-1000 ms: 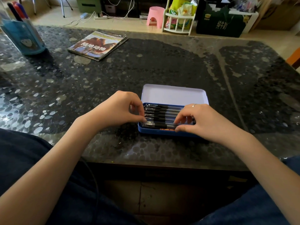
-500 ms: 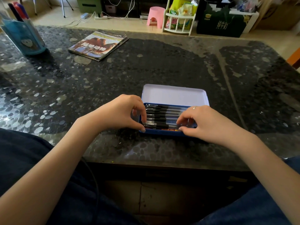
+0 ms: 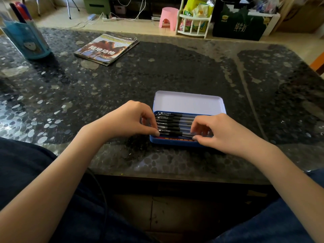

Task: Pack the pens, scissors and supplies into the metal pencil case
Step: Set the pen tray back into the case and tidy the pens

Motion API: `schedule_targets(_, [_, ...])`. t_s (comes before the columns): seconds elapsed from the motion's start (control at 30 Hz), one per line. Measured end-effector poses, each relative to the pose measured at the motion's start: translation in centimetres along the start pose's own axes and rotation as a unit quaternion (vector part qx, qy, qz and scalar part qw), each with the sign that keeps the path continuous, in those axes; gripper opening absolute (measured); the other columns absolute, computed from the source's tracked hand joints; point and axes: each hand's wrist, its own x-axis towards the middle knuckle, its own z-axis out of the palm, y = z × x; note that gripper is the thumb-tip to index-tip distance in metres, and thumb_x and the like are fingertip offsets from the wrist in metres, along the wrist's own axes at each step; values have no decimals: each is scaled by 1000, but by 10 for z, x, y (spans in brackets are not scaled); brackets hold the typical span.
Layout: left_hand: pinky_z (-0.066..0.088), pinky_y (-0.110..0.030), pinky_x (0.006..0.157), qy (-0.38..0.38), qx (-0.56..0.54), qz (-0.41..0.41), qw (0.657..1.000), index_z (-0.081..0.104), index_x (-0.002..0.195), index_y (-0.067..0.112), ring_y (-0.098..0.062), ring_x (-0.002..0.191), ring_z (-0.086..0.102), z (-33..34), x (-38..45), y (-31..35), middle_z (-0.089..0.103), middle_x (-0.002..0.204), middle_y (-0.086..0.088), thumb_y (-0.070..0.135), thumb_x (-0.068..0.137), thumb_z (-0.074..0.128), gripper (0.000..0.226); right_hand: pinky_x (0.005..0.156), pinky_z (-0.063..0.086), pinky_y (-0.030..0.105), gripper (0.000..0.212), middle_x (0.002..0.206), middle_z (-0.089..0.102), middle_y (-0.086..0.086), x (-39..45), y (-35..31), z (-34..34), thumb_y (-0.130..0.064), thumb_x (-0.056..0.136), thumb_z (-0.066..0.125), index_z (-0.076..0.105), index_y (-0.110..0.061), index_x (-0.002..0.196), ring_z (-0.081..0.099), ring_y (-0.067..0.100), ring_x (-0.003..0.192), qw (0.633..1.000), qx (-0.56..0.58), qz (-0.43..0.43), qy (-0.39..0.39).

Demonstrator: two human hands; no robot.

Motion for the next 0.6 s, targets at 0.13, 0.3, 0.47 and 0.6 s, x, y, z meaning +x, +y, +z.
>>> schedule_targets(0.13, [43, -13, 58, 19, 0, -21, 1000, 72, 76, 23, -4, 63, 56, -1, 1, 0, 66, 72, 8, 26, 67, 82, 13, 68, 51, 24, 7, 79, 65, -12, 0, 0, -1, -23, 82, 70, 64, -25, 83, 59, 1, 72, 1000, 21, 9, 11])
schedule_targets(0.3, [48, -25, 69, 14, 47, -8, 999, 73, 74, 26, -5, 73, 55, 1, 2, -3, 60, 87, 9, 31, 67, 81, 12, 70, 50, 25, 6, 82, 64, -11, 1, 1, 0, -24, 81, 71, 65, -23, 82, 58, 3, 75, 1000, 10, 12, 17])
schedule_targets(0.47, [48, -27, 71, 19, 61, -9, 998, 74, 73, 26, -3, 76, 53, 1, 2, -4, 53, 88, 14, 34, 67, 80, 12, 70, 47, 22, 4, 84, 64, -10, 1, 1, 1, -22, 83, 70, 66, -22, 82, 57, 3, 77, 999, 6, 12, 29])
schedule_targets(0.6, [49, -28, 70, 12, 60, -12, 998, 73, 71, 28, -3, 73, 53, 1, 1, -2, 57, 85, 12, 34, 68, 80, 9, 73, 48, 25, 2, 85, 65, -7, 1, 2, 2, -21, 83, 69, 67, -21, 84, 58, 5, 78, 999, 2, 9, 43])
